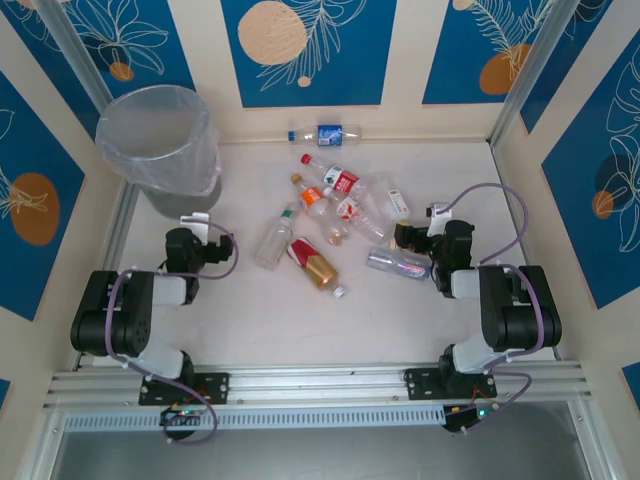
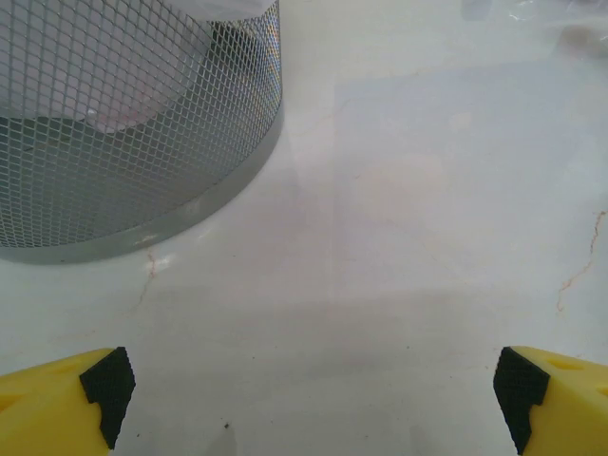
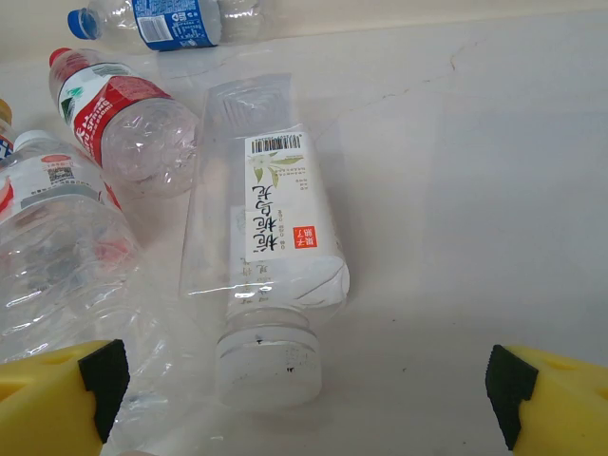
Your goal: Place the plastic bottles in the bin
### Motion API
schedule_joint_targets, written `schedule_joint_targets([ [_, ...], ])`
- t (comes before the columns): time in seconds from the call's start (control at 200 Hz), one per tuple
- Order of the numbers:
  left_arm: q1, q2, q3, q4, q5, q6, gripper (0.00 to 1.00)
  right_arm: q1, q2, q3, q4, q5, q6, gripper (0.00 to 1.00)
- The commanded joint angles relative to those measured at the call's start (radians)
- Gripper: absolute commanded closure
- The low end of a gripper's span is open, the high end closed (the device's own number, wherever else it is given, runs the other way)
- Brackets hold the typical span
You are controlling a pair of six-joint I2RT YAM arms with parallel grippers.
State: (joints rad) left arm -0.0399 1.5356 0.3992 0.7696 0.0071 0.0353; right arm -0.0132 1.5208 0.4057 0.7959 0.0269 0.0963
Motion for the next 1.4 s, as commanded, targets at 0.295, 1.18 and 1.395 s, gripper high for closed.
schedule_joint_targets([
  [0.295,-0.008,0.000,0.016,0.036,0.022,0.013,0.01,0.004,0.002,0.014,0.006,0.015,0.000,0.01],
  [1.18,-0.008,-0.047,0.029,-0.020,0.038,0.022,0.01,0.007,-0.023,0.017,-0.020,-0.007,-0.011,0.01],
  [1.395,-0.024,-0.220,0.041,-0.176,-0.040,0.009,0.01,0.023,-0.170,0.051,-0.188,0.019,-0.023,0.01],
])
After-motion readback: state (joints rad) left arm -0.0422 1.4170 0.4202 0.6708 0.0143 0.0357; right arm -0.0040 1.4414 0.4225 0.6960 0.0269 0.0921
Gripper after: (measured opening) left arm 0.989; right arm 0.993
